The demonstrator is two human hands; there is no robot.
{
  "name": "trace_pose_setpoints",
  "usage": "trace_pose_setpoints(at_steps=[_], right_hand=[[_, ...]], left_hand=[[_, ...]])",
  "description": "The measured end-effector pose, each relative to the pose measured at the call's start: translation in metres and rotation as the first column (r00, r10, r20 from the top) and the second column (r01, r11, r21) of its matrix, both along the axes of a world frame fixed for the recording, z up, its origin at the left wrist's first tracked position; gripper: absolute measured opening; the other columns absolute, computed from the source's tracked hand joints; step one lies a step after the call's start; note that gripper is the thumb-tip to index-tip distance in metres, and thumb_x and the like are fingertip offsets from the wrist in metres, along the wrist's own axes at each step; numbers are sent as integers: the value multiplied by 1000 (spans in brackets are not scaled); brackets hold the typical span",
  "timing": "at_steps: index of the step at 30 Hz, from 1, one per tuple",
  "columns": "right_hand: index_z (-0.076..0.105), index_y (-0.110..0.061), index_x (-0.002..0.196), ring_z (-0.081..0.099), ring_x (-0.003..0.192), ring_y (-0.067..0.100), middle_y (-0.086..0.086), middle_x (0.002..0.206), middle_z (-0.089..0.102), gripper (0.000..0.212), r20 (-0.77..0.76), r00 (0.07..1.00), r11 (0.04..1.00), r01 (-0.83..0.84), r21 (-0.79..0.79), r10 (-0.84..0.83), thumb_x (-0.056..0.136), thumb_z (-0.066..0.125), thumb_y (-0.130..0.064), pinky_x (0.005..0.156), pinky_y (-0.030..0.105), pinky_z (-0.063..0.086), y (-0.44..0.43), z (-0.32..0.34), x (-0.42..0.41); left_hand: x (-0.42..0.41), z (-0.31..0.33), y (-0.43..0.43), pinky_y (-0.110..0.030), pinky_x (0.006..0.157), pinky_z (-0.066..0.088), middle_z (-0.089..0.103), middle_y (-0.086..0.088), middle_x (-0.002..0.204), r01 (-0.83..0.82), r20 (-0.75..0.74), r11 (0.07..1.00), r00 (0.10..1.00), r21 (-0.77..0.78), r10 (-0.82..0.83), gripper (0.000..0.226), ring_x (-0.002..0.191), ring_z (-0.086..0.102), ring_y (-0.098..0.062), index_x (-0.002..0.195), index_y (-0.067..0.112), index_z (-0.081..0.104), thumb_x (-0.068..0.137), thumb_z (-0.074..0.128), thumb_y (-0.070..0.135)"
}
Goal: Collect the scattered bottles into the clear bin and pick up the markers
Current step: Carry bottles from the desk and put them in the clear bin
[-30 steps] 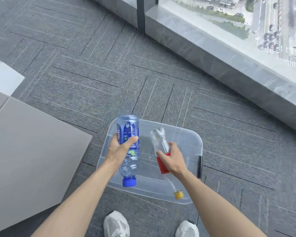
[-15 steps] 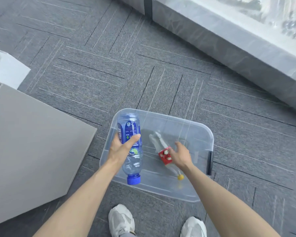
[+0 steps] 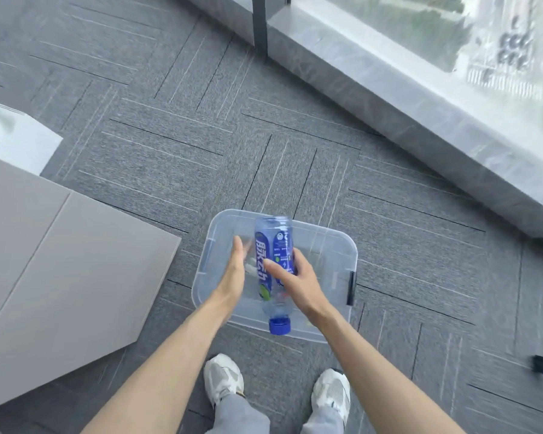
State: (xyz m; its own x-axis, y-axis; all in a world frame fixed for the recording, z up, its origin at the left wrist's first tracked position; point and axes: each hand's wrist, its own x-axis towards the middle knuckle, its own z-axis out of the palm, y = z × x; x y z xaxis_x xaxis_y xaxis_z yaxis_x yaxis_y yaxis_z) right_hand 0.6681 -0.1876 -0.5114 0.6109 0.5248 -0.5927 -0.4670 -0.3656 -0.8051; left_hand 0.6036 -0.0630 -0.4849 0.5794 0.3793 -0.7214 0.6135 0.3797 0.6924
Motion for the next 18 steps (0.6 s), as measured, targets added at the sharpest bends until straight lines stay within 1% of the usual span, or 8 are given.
trace_pose_setpoints(at_steps=[1,2,3,5,8,10,14,18], right_hand=[[61,-27,119,69,100,8,-6,112,72,44,22,1000,999,10,-38,-9,80,77,-40,91,32,55,-3,-4,1],[61,-29,118,69,101,8,-7,111,72,42,40,999,997,9,-72,-6,81,77,-41,93,33,54,-6,-9,1],[60,-30,118,69,100,7,-9,110,72,42,63,998,994,0,-113,7,82,77,-42,93,32,54,-9,-13,2],[58,-32,119,68,97,6,-11,107,71,45,126,990,979,-32,-201,59,81,76,-47,91,30,52,-12,-23,3],[56,-28,118,65,96,14,-6,104,69,53,214,966,941,-66,-333,143,75,69,-58,90,38,51,-11,-42,8],[51,-27,125,60,103,20,-2,109,64,63,264,933,903,-121,-413,245,73,61,-61,92,42,49,-7,-58,14],[26,-21,152,46,120,28,9,127,49,82,282,815,761,-269,-590,507,80,52,-51,101,44,42,6,-92,29],[17,-22,156,41,122,30,10,132,45,83,311,704,668,-305,-679,638,86,55,-44,102,42,42,9,-138,41]], left_hand=[[-5,-4,8,-10,105,23,45,9,143,-13,-13,999,1000,45,13,64,135,37,-3,147,21,38,101,4,50],[-11,-10,16,-25,113,17,40,4,149,-36,-28,996,999,78,38,62,141,29,-10,149,22,33,101,5,50],[-16,-16,24,-35,116,14,40,0,150,-75,-51,991,995,110,81,60,143,28,-15,149,22,33,102,6,48],[-27,-34,40,-44,118,17,46,-3,147,-130,-94,975,984,179,149,56,140,34,-19,146,22,39,104,11,46],[-41,-55,53,-47,116,24,53,-1,141,-150,-143,966,973,212,183,54,134,42,-18,141,23,46,102,18,47],[-43,-69,54,-49,115,26,55,2,138,-131,-158,967,973,218,168,57,132,44,-17,139,24,47,97,20,53],[-28,-101,51,-49,115,28,57,2,135,-124,-134,970,979,211,155,53,130,46,-17,137,24,49,98,24,51],[-12,-138,48,-51,114,28,60,4,131,-110,-148,971,979,212,143,69,129,48,-17,134,27,52,81,25,61]])
